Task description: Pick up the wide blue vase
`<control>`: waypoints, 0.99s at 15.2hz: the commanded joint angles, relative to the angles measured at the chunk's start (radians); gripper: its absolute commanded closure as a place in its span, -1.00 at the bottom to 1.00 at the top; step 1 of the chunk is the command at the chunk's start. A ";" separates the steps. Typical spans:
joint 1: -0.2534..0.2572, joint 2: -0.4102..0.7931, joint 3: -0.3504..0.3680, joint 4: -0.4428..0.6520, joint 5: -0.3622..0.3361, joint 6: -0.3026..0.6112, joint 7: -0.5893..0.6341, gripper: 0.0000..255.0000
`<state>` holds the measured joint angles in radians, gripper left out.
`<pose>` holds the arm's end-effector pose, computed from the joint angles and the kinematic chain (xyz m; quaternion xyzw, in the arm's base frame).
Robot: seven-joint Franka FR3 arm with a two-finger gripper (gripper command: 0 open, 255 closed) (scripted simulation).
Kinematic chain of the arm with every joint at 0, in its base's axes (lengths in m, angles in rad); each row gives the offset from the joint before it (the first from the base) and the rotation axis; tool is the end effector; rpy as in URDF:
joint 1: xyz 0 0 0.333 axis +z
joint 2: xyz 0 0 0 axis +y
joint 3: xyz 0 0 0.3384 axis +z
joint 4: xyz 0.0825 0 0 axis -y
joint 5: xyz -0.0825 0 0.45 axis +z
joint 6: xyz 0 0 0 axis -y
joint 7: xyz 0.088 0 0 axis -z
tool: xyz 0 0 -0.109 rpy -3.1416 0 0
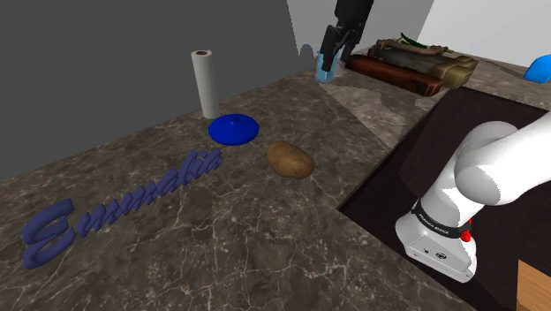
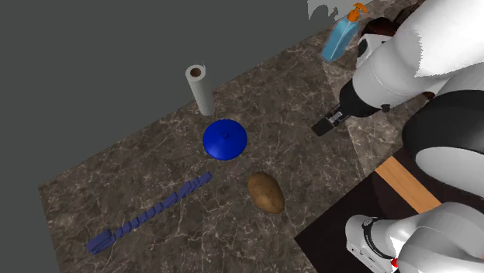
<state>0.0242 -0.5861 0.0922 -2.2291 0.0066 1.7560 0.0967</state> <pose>0.4329 0.0587 0.6107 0.9982 0.0032 0.0574 0.0166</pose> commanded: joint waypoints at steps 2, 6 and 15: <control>0.010 0.088 0.045 0.031 0.007 0.052 0.053 -1.00; 0.020 0.212 0.105 0.096 0.002 0.104 0.126 -1.00; 0.052 0.527 0.217 0.316 -0.076 0.170 0.302 -1.00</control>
<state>0.0708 -0.0999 0.2972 -1.9445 -0.0557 1.9205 0.3751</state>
